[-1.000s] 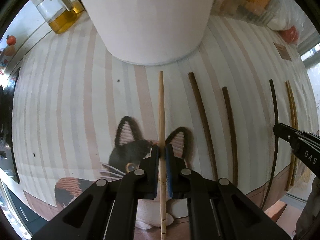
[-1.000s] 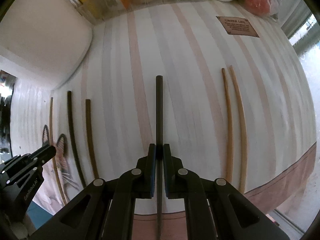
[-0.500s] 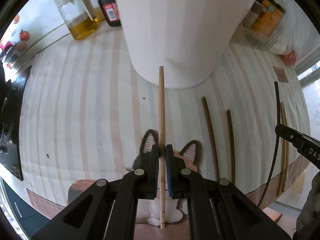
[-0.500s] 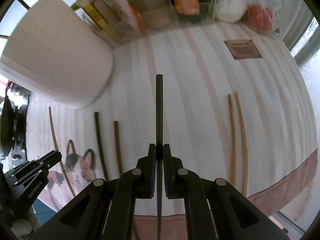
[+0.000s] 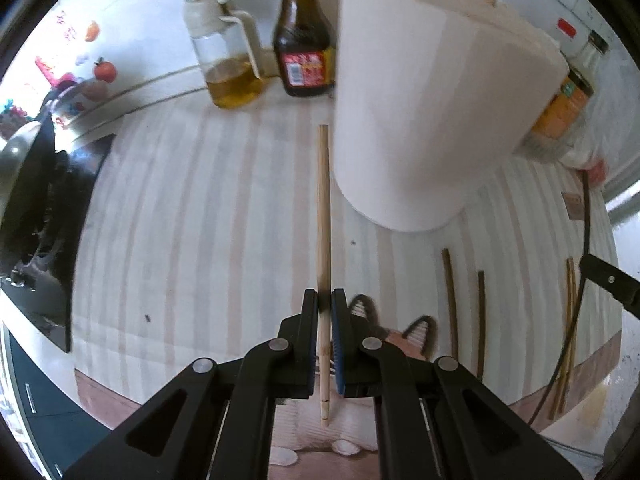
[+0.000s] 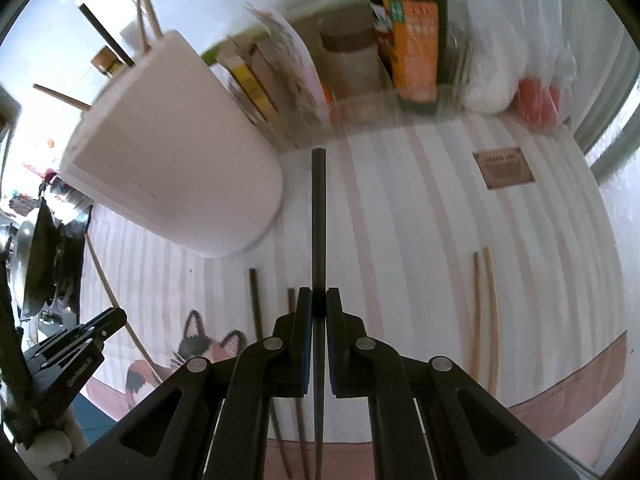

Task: Organize utensils
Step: 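Lift both chopsticks upright and carry them toward the pink holder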

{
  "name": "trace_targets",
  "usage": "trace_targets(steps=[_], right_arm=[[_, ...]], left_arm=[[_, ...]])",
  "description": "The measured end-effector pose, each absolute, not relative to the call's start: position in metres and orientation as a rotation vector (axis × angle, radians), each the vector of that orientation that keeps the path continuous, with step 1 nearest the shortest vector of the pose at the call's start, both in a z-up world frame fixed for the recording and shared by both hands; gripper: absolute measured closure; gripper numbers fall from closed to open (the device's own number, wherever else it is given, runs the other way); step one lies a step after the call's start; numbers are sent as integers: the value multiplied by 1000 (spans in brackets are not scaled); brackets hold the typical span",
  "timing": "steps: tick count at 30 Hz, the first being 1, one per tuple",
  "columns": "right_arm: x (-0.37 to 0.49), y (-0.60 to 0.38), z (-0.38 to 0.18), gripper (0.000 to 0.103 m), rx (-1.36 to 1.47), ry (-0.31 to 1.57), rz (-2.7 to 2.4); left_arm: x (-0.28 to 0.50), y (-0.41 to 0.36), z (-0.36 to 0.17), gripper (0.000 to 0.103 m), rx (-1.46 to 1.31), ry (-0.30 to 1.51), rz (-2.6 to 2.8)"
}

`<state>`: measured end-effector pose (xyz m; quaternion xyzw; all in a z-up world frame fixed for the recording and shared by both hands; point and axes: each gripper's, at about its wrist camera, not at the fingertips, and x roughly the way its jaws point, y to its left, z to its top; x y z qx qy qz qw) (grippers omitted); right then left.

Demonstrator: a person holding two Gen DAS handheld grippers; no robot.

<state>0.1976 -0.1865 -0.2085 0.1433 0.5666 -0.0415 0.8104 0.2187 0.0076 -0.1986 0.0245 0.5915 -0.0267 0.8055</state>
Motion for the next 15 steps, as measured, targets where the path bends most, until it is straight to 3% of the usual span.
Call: trace_targets(steps=[15], right_arm=[[221, -170, -166, 96, 269, 1106, -42]], left_arm=[[219, 36, -156, 99, 32, 1157, 51]])
